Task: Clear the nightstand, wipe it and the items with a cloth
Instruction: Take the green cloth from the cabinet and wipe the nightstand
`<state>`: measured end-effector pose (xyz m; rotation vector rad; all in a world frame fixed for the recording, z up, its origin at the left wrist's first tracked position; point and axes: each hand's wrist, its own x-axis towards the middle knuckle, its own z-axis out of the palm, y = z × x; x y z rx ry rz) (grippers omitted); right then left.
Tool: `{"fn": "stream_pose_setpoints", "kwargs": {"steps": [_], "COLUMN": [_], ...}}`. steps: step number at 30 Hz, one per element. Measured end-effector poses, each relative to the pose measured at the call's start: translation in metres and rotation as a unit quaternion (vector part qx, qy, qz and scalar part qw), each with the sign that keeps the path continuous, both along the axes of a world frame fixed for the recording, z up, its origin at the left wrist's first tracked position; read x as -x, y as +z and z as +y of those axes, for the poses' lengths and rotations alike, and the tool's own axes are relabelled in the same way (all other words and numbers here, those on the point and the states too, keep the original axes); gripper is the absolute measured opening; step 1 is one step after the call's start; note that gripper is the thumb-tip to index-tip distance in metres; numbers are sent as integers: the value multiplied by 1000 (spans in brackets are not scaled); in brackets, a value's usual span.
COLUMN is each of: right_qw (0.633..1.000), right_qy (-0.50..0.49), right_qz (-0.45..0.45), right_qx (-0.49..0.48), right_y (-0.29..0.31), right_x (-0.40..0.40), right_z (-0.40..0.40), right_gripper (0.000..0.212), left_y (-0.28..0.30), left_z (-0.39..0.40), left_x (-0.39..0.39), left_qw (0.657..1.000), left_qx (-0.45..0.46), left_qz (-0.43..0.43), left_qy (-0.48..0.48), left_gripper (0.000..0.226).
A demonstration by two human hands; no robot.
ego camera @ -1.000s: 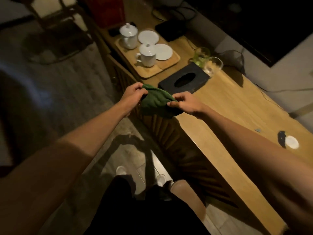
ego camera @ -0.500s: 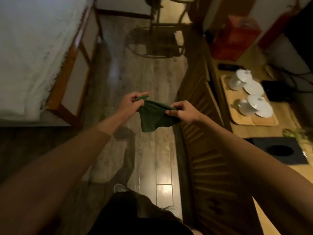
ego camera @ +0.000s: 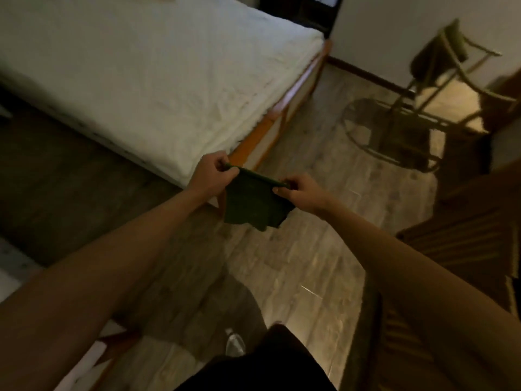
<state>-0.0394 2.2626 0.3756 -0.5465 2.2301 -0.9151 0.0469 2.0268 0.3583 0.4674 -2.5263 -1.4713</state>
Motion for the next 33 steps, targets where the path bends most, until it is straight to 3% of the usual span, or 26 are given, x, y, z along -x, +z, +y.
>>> {"fn": "stream_pose_setpoints", "kwargs": {"steps": [1, 4, 9, 16, 24, 28, 33], "right_qw": [1000, 995, 982, 940, 926, 918, 894], "right_qy": [26, 88, 182, 328, 352, 355, 380], "right_qz": [4, 15, 23, 85, 110, 137, 193], "right_qx": [13, 35, 54, 29, 75, 109, 139], "right_y": [-2, -11, -30, -34, -34, -39, -51], "right_x": [8, 31, 69, 112, 120, 105, 83], "right_z": [-26, -98, -228, -412, -602, -708, -834], "right_gripper": [17, 39, 18, 31, 26, 26, 20], "left_y": [-1, -5, -15, -13, -18, -37, -67], "left_z": [-23, -86, -186, -330, -473, -562, -681], "left_x": [-3, -11, -11, -17, -54, -78, -106], "left_qw": [1000, 995, 981, 951, 931, 931, 922], "left_qx": [12, 42, 72, 82, 75, 128, 145], "left_qz": [-6, -23, -50, -90, -77, -82, -118], "left_qy": [27, 83, 175, 285, 348, 333, 340], "left_gripper": [22, 19, 21, 21, 33, 21, 46]}}
